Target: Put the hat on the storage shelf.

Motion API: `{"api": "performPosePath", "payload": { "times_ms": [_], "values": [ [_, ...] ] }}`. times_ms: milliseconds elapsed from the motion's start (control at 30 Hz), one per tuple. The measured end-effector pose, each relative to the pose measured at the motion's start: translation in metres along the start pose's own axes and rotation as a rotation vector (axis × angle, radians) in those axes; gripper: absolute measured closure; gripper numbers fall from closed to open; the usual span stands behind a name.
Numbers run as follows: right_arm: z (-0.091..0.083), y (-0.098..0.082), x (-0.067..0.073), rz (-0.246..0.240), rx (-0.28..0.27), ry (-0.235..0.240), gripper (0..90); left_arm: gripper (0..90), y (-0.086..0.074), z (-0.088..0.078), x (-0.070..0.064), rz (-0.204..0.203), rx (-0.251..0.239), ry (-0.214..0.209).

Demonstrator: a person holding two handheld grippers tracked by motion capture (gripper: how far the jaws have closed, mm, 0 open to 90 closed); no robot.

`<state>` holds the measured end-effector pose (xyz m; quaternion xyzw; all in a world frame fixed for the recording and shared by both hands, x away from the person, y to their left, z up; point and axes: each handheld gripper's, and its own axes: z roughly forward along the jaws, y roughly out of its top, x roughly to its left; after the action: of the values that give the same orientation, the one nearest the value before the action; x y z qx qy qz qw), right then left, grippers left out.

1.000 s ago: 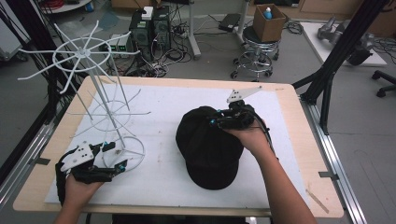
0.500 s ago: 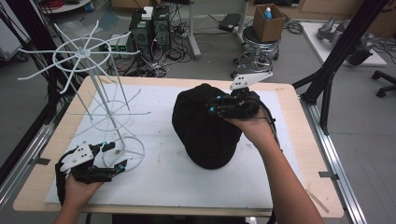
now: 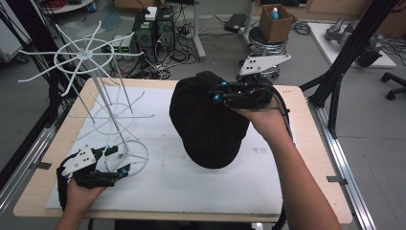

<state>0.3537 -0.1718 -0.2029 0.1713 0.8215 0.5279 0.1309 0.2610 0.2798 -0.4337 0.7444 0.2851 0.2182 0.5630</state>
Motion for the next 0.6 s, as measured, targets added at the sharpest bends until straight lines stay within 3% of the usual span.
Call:
{"api": "performPosePath", "payload": {
  "times_ms": [600],
  "values": [
    [-0.015, 0.039, 0.001, -0.033, -0.041, 0.006, 71.5, 18.0, 0.000, 0.000, 0.000, 0.004, -0.002, 0.004]
  ]
}}
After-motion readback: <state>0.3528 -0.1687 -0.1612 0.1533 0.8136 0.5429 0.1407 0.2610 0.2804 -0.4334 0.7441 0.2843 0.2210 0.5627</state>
